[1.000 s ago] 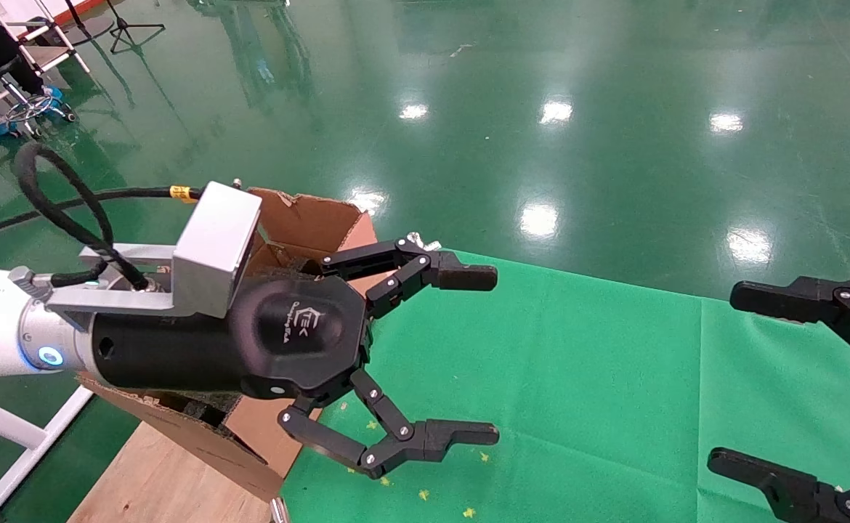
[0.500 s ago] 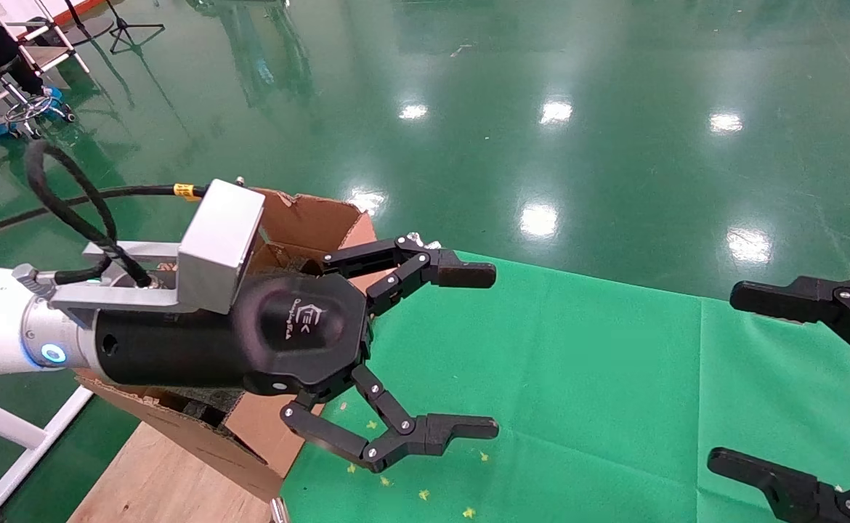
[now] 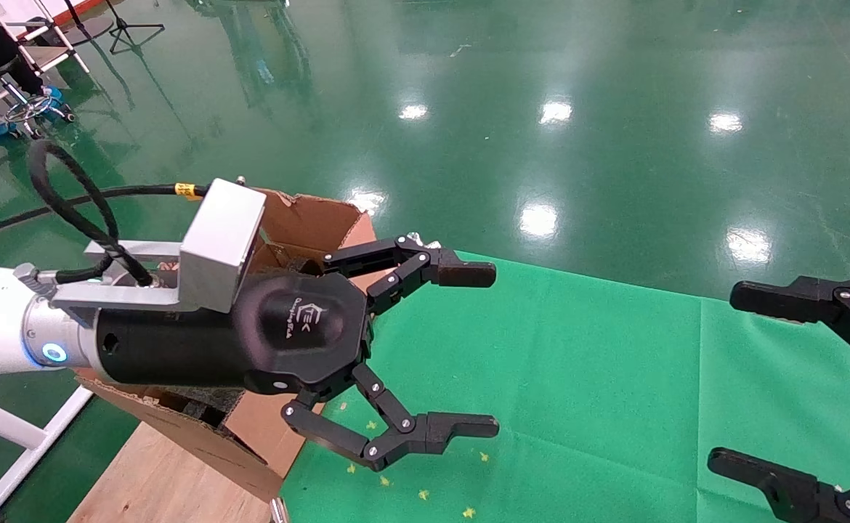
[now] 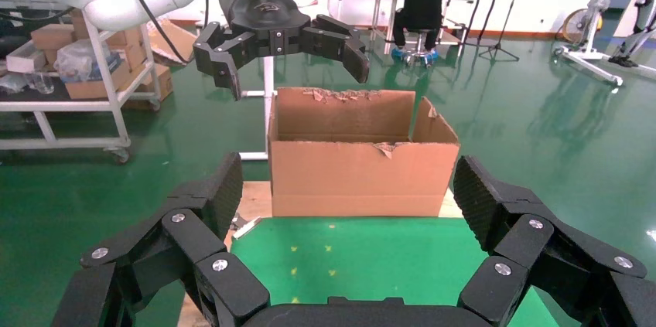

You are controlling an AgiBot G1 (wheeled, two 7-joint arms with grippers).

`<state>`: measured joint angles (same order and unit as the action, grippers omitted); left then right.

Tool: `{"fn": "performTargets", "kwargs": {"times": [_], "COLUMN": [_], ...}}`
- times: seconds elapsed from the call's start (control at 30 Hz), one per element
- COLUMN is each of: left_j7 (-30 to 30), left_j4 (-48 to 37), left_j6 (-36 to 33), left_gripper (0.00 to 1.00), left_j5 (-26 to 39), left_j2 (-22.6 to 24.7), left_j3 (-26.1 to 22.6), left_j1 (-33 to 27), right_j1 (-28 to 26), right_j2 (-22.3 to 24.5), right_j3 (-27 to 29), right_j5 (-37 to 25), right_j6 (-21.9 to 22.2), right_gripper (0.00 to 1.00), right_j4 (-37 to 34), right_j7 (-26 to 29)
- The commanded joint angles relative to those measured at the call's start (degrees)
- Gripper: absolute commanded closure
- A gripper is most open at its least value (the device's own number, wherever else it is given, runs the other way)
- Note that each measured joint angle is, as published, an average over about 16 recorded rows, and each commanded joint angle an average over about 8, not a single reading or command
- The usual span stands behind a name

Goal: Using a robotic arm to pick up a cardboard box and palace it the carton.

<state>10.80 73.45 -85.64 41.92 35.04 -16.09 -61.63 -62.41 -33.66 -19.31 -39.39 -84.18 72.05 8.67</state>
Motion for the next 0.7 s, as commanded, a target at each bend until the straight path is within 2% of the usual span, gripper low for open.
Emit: {"fn": "performTargets", "kwargs": {"times": [0.03, 0.7], "left_j7": [0.0, 0.0], "left_j4": [0.0, -0.1], "left_j6": [0.0, 0.0], "left_gripper": [0.0, 0.0], "left_j5": [0.0, 0.1], "left_j2": [0.0, 0.0], "left_j3": [0.0, 0.0], "left_j1": [0.0, -0.1], "right_j1": [0.0, 0.0], "right_j2": [0.0, 0.0], "right_j3": [0.0, 0.0], "right_j5": [0.0, 0.0], "right_j6": [0.0, 0.0], "right_gripper": [0.0, 0.0], "right_j4": [0.0, 0.0], "right_j7": [0.0, 0.0]}}
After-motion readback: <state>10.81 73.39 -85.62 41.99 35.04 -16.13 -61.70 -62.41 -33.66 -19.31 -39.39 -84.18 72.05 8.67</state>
